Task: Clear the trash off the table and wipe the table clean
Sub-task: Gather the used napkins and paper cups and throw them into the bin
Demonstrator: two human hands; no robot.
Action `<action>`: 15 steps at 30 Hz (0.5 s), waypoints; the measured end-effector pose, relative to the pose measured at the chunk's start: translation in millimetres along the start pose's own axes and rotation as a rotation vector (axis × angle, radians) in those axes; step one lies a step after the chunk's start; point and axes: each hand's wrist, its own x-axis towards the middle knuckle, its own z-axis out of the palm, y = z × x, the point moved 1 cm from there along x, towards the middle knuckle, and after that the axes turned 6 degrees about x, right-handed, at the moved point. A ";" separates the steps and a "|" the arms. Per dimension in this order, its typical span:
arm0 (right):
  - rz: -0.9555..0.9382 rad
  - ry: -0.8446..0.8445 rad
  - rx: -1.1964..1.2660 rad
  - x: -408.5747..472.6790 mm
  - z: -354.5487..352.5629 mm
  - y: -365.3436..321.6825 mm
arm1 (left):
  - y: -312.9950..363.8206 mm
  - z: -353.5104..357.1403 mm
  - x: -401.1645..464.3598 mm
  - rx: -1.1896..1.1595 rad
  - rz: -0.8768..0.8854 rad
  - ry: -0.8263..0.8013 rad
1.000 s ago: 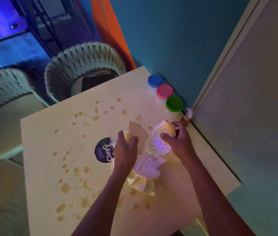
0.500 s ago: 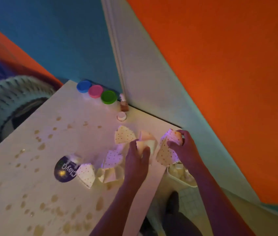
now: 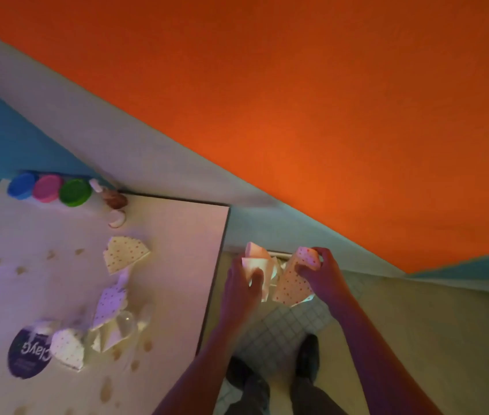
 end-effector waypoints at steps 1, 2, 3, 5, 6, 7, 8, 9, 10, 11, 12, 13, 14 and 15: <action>0.021 0.000 0.016 4.6 -8.4 8.0 | 1.0 11.5 1.3 0.018 -0.021 -0.013; 0.037 0.003 0.028 10.1 -15.9 16.1 | 2.5 21.6 3.1 0.033 -0.037 -0.025; 0.054 0.008 0.033 16.1 -23.6 23.5 | 3.0 31.9 5.6 0.042 -0.047 -0.040; 0.073 0.025 0.038 28.8 -34.7 38.3 | 1.5 48.7 10.5 0.063 -0.074 -0.077; 0.082 0.032 0.034 35.6 -38.3 46.6 | -0.7 56.0 13.3 0.082 -0.096 -0.090; 0.098 0.036 0.019 41.9 -41.0 54.1 | -4.8 64.0 16.6 0.098 -0.118 -0.096; 0.111 0.038 0.009 48.6 -42.5 64.4 | -10.9 72.7 20.3 0.113 -0.137 -0.100; 0.114 0.039 -0.009 52.2 -43.1 69.4 | -15.8 76.9 23.1 0.118 -0.144 -0.097; 0.121 0.038 -0.023 59.9 -42.5 80.4 | -22.9 86.0 27.5 0.128 -0.150 -0.099; 0.127 0.032 -0.036 68.0 -41.2 90.3 | -30.6 96.1 32.8 0.135 -0.157 -0.106; 0.130 0.030 -0.038 78.3 -37.0 103.5 | -39.7 107.3 40.2 0.147 -0.167 -0.115; 0.126 0.029 -0.037 84.5 -35.3 109.4 | -45.2 112.9 46.6 0.153 -0.172 -0.117; 0.131 0.039 -0.039 96.1 -30.3 123.7 | -56.6 126.4 57.7 0.171 -0.169 -0.131; 0.126 0.044 -0.048 107.3 -26.0 137.3 | -68.6 139.8 68.4 0.195 -0.159 -0.145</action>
